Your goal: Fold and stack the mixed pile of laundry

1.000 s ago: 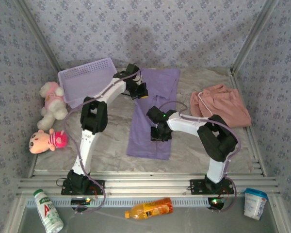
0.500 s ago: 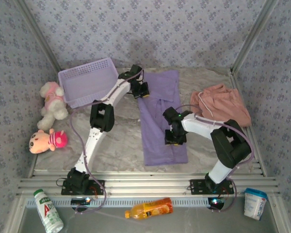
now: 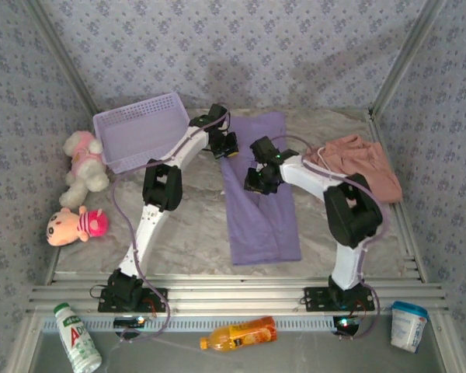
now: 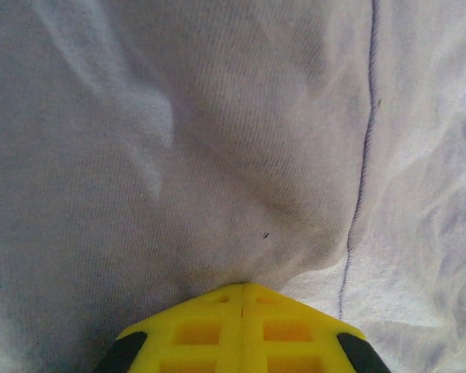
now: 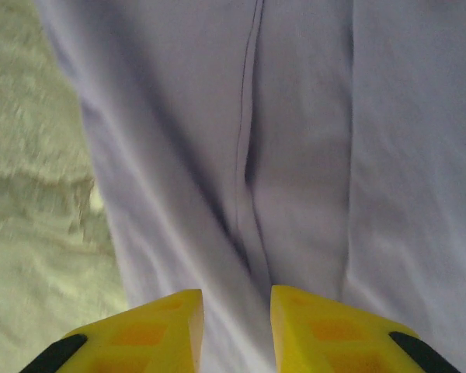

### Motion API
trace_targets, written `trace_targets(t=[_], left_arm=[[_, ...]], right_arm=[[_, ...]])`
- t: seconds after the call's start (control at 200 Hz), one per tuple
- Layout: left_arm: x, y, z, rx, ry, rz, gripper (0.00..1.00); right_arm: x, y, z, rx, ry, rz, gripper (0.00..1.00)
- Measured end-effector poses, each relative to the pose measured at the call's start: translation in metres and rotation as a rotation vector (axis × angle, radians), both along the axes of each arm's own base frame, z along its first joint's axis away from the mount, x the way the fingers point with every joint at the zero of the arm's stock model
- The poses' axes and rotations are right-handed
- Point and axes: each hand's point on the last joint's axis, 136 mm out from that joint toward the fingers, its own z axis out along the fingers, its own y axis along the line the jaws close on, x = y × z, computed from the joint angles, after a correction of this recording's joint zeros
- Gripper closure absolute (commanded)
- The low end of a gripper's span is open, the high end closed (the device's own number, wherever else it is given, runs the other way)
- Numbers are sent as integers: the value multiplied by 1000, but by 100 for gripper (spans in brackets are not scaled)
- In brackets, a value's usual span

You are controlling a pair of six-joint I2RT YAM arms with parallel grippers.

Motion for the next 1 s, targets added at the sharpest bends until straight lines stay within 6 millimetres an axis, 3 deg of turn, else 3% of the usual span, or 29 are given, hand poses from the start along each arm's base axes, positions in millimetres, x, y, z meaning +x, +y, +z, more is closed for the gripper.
trace_targets(t=[0.19, 0.33, 0.535, 0.75, 0.849, 0.999], left_arm=[[-4, 1, -2, 3, 11, -1, 100], [-5, 1, -2, 0, 12, -3, 100], [-5, 0, -2, -3, 14, -5, 100], [-6, 0, -2, -6, 14, -6, 100], [-4, 3, -2, -7, 14, -2, 100], [-5, 3, -2, -12, 16, -3, 100]], right_arm=[[24, 6, -26, -19, 10, -39, 73], [35, 8, -26, -12, -6, -54, 76], [42, 7, -28, 1, -10, -83, 100], [45, 3, -28, 4, -10, -97, 100], [49, -5, -21, 9, -21, -116, 100], [61, -28, 5, 28, -70, -162, 100]])
